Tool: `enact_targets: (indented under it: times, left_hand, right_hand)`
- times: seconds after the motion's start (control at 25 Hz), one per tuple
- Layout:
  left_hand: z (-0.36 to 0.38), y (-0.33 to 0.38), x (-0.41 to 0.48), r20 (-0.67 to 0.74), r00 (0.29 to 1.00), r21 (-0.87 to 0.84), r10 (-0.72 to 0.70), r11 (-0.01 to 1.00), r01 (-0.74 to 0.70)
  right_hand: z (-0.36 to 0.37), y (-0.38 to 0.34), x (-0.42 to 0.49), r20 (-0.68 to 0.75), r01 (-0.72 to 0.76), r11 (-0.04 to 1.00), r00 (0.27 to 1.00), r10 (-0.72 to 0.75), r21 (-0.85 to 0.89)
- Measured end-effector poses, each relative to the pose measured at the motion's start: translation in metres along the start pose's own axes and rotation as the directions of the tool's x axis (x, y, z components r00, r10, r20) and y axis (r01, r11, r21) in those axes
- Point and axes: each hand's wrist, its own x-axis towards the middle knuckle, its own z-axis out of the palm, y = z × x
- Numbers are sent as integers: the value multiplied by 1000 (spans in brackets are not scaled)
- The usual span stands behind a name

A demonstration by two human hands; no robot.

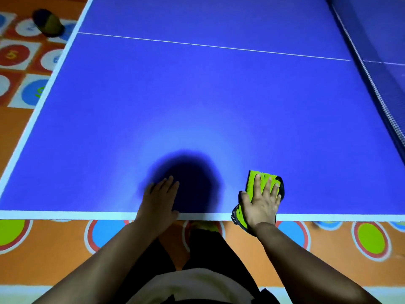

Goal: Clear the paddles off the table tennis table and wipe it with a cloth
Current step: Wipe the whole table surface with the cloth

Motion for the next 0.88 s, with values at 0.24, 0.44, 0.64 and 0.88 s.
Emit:
enact_targets:
  times: [0.24,0.44,0.64,0.88]
  left_hand:
    - [-8,-54,14,22,997,-66,69,996,-68]
    - [0,-135,21,-6,981,10,192,981,-192]
    - [2,-208,24,-118,981,-62,153,985,-161]
    - [-6,-248,35,-118,988,-56,97,993,-104]
  right_hand:
    - [27,-73,-22,-26,-71,997,997,71,7]
    - [66,-166,-46,-45,-31,999,999,30,-34]
    - [113,-265,-71,-117,199,976,971,-208,-88]
    - [132,-314,-67,16,578,811,815,-579,-88]
